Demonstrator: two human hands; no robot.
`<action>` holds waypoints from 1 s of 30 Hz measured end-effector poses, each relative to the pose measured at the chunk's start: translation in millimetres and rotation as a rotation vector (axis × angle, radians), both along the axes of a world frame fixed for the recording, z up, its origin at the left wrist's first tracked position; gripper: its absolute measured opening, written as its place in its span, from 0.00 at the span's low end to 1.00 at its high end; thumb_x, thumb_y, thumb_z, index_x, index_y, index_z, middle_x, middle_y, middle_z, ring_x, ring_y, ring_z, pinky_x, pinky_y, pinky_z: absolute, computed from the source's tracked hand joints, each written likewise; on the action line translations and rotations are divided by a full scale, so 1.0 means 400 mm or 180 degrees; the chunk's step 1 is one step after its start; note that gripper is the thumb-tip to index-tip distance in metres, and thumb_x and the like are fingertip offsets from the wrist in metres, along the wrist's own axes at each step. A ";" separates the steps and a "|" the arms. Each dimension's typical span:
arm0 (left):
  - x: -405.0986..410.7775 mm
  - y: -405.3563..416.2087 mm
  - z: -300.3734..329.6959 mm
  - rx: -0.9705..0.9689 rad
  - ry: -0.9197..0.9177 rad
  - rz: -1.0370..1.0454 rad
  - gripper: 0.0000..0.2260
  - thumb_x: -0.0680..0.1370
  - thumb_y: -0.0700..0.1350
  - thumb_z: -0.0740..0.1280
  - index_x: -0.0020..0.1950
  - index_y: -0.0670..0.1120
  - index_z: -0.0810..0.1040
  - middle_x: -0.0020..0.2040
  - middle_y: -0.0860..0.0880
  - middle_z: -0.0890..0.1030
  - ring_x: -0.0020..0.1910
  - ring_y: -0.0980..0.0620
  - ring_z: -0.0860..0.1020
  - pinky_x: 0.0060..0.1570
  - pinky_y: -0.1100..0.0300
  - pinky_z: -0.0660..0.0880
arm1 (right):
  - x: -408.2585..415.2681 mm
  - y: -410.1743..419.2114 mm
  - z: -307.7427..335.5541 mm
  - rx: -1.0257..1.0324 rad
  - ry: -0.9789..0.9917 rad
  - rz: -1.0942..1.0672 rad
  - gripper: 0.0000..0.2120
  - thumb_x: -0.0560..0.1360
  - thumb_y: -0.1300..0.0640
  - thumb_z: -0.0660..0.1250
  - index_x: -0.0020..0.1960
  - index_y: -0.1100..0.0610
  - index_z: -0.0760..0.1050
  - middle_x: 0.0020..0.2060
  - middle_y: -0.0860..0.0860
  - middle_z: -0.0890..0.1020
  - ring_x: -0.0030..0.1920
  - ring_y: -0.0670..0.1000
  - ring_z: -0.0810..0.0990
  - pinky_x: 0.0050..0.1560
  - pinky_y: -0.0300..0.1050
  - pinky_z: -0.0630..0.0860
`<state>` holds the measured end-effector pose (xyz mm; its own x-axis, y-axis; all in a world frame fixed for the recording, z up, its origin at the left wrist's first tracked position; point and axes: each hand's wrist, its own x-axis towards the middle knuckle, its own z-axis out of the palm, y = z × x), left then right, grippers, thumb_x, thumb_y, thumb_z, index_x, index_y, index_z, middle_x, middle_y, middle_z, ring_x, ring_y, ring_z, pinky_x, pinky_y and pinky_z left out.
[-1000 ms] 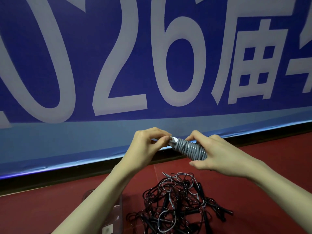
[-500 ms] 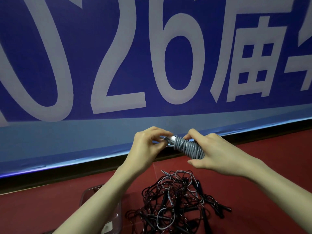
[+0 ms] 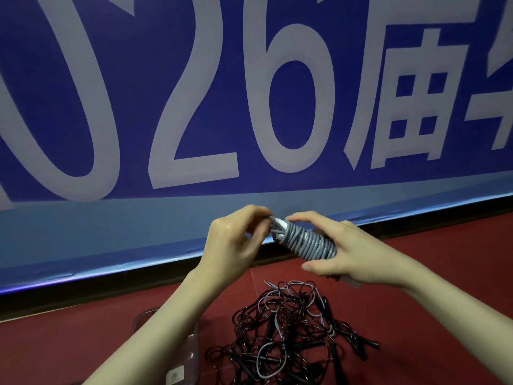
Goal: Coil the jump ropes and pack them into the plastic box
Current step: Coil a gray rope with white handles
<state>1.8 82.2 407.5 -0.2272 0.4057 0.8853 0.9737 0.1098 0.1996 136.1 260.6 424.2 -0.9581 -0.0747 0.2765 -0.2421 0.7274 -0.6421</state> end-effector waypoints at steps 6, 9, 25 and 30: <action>0.040 0.024 0.018 0.0715 -0.1348 0.0032 0.06 0.74 0.39 0.65 0.38 0.47 0.73 0.29 0.53 0.79 0.28 0.57 0.77 0.32 0.61 0.76 | -0.003 -0.006 -0.006 0.0265 0.0211 -0.0001 0.30 0.74 0.54 0.72 0.67 0.32 0.63 0.35 0.54 0.77 0.28 0.45 0.71 0.32 0.48 0.72; 0.051 0.035 0.039 0.1077 -0.2157 -0.0155 0.09 0.75 0.32 0.63 0.37 0.42 0.72 0.27 0.53 0.77 0.25 0.56 0.73 0.30 0.62 0.73 | -0.015 -0.012 -0.015 0.0734 0.0517 -0.0240 0.32 0.74 0.51 0.70 0.70 0.32 0.58 0.37 0.45 0.76 0.33 0.47 0.73 0.40 0.49 0.75; 0.028 0.052 0.028 0.0843 -0.3714 -0.0582 0.09 0.77 0.35 0.53 0.39 0.43 0.65 0.21 0.51 0.71 0.19 0.54 0.60 0.21 0.64 0.60 | -0.047 0.007 -0.096 0.1655 0.1426 -0.0259 0.32 0.74 0.45 0.63 0.76 0.43 0.57 0.40 0.47 0.78 0.33 0.47 0.74 0.33 0.49 0.77; 0.002 0.038 0.031 0.0546 -0.4088 -0.0686 0.10 0.77 0.35 0.52 0.36 0.44 0.63 0.23 0.50 0.73 0.19 0.55 0.57 0.22 0.65 0.56 | -0.053 -0.008 -0.094 0.1597 0.1049 -0.0334 0.32 0.74 0.41 0.63 0.75 0.37 0.55 0.41 0.41 0.76 0.36 0.45 0.73 0.38 0.44 0.74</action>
<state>2.7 97.2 420.0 -0.8863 0.4441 0.1317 0.0753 -0.1424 0.9869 115.1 257.2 386.6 -0.8373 -0.1826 0.5153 -0.2805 0.9525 -0.1183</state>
